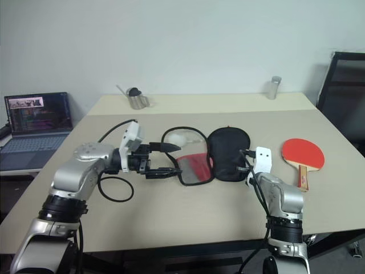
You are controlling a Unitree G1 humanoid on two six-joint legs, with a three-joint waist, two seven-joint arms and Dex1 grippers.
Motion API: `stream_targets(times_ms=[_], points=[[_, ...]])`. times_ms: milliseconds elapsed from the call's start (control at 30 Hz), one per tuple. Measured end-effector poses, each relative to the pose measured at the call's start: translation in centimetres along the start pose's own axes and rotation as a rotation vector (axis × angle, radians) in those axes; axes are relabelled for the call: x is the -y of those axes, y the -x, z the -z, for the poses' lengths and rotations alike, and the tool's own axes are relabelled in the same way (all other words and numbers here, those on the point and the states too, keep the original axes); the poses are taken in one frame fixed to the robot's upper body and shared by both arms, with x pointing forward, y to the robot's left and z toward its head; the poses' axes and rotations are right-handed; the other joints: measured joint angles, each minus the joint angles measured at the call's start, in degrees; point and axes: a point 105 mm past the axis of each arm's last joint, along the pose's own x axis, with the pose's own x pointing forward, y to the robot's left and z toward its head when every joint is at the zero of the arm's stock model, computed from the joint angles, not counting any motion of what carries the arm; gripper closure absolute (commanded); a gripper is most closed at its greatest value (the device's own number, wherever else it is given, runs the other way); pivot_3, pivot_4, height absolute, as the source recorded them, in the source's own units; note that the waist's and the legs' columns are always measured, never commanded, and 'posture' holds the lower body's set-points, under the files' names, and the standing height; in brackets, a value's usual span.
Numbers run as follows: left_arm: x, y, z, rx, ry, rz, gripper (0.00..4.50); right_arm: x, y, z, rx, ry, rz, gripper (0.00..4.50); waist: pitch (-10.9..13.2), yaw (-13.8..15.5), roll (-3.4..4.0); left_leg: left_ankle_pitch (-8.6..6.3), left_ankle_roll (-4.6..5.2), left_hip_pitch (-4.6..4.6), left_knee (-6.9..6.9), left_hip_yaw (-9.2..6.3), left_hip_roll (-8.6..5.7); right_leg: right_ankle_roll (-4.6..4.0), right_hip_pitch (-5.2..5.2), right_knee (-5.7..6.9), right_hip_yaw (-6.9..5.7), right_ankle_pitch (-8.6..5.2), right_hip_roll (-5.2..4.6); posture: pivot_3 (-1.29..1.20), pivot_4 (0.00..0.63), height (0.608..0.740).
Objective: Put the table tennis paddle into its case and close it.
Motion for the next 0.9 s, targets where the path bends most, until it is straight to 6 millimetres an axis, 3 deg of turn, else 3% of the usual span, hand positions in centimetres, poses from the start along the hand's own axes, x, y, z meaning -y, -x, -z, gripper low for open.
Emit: stream_targets(times_ms=[167,267,633,733,900], points=[[0.0,0.0,0.0,-0.002,-0.001,-0.001,0.00,-0.6,-0.1,0.0,-0.011,0.038,-0.034,4.42,0.00,-0.02,0.00,0.00,0.00,0.00,0.00,0.01,0.01,0.00,0.00,-0.01,0.00,0.00,0.02,0.00,0.150,0.740],[0.0,0.0,0.0,-0.003,-0.001,-0.001,0.00,-0.6,-0.1,-0.3,0.004,0.054,-0.039,3.83,0.00,-0.01,0.00,0.00,0.00,0.00,0.00,0.01,0.01,0.00,0.00,-0.01,-0.01,0.00,0.02,0.00,0.150,0.740],[0.1,-0.1,0.1,-0.002,0.003,-0.002,0.00,1.8,0.9,-3.2,0.103,0.223,-0.008,0.01,0.01,0.03,-0.02,0.00,0.00,0.00,0.00,0.04,0.00,0.00,0.00,-0.03,-0.01,0.00,0.01,0.00,0.150,0.740],[0.2,-0.1,0.3,-0.001,0.008,0.001,0.00,2.5,2.0,-4.7,0.142,0.268,-0.009,0.01,0.01,0.05,-0.02,0.00,0.00,0.00,0.00,0.04,0.01,0.00,0.00,-0.04,-0.02,0.00,0.01,0.00,0.150,0.740],[0.4,0.0,0.6,-0.003,0.018,-0.001,0.00,6.7,3.7,-6.3,0.177,0.261,0.132,0.01,0.01,0.21,-0.04,0.00,0.00,0.00,0.02,0.04,0.01,0.01,0.01,-0.04,-0.04,0.00,0.01,0.00,0.150,0.740]])
